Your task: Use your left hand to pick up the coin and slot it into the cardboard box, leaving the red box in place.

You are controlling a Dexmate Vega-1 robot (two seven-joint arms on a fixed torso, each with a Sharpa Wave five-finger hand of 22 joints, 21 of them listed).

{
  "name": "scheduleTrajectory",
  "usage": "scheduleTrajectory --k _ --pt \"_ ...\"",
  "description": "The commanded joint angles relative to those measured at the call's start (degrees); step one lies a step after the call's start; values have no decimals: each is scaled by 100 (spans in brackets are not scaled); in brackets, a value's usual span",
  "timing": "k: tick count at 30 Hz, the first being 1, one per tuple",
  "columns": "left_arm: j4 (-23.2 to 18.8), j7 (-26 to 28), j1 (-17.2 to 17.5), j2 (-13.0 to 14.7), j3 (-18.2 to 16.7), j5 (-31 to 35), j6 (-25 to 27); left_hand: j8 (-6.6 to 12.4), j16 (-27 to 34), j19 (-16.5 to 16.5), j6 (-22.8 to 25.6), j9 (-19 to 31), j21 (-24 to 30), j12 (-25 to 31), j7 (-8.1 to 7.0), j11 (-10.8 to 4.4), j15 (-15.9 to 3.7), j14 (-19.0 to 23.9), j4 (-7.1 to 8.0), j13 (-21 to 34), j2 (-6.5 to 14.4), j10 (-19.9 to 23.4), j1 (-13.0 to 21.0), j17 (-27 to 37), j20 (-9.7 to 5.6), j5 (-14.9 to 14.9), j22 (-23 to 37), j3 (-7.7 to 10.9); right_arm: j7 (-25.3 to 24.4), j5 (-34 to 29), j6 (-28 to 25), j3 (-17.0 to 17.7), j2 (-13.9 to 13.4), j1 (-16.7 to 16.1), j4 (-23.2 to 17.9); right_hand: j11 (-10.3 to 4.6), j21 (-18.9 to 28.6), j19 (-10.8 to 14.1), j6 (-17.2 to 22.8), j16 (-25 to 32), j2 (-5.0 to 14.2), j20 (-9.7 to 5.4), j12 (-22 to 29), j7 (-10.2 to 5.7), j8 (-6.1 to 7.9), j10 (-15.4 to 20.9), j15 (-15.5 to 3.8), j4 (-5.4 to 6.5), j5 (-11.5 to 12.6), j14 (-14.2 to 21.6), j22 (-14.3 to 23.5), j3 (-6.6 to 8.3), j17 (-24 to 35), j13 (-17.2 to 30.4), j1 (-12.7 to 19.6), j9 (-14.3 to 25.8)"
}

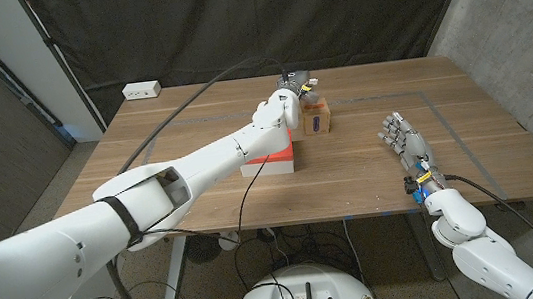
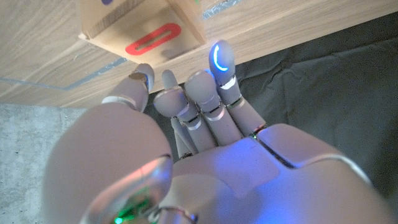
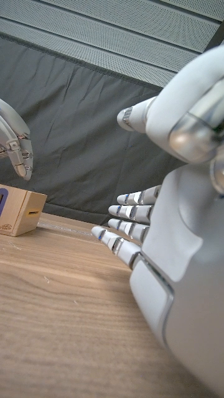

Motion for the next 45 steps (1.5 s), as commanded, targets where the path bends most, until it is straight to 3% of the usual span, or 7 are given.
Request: scheduleTrajectory --k 1,13,17,23,27,37,45 --pt "-451 221 137 254 -270 18 34 -1 -10 -121 73 -3 -38 -230 -1 12 -26 -64 8 -182 24 -54 -76 -20 -470 0 -1 69 -39 -78 46 -36 48 76 48 -2 24 59 39 27 8 16 -14 -8 7 45 2 24 5 55 6 14 4 20 71 16" --pt "-1778 -663 177 1239 -234 459 419 -51 -1209 -1010 -76 3 -709 -1750 40 232 -24 -1074 234 -1525 518 -782 -599 -1457 -104 -8 -1019 -38 -176 -195 -33 -50 34 63 -118 -41 23 68 43 35 9 15 -14 -17 8 45 20 26 5 75 6 11 7 24 69 17" --pt "-2288 -1019 252 1605 -177 800 568 -51 -2269 -1573 -412 -33 -1133 -2533 89 226 54 -1775 468 -1676 719 -1516 -1505 -1945 161 -59 -1229 46 -231 -271 -43 -74 41 42 -193 -46 21 66 42 37 9 20 -10 -23 7 54 11 27 4 80 6 10 9 26 68 17" --pt "-3070 -1264 682 2161 -397 1139 681 -48 -3980 -2693 -977 -121 -1865 -4040 69 487 433 -3375 229 -1839 709 -3246 -2287 -1918 630 -90 -1236 433 -333 -444 -85 -136 44 5 -345 -41 21 71 45 37 7 27 -12 -39 9 49 16 27 4 81 6 8 11 27 66 17" --pt "-3583 -1053 1269 2538 -893 1015 607 -67 -4702 -3100 -1223 -207 -2161 -4678 145 717 631 -4195 54 -1832 624 -3996 -2461 -1906 789 -96 -1243 607 -408 -575 -170 -188 23 -13 -491 -33 20 72 50 35 4 27 -12 -57 10 51 5 27 3 76 6 6 12 28 65 17" --pt "-4402 -63 3018 3344 -2639 -348 -250 -283 -5660 -3980 -1902 -514 -3011 -5548 526 1213 806 -4986 -47 -1880 332 -4817 -2405 -1937 534 -98 -1314 882 -468 -849 -247 -373 48 56 -730 -30 50 170 104 76 -11 -31 -12 -61 29 52 -28 28 -3 184 6 -6 16 29 55 17" --pt "-4345 810 4346 3685 -3962 -1813 -1654 -343 -6258 -4756 -2934 -685 -3802 -6298 575 1440 1092 -5948 31 -1870 244 -5760 -2538 -1877 519 -170 -1309 480 -457 -960 -26 -535 248 159 -653 -57 39 165 216 61 -36 -45 -1 -60 61 88 -101 34 -14 159 5 -27 15 27 31 17"
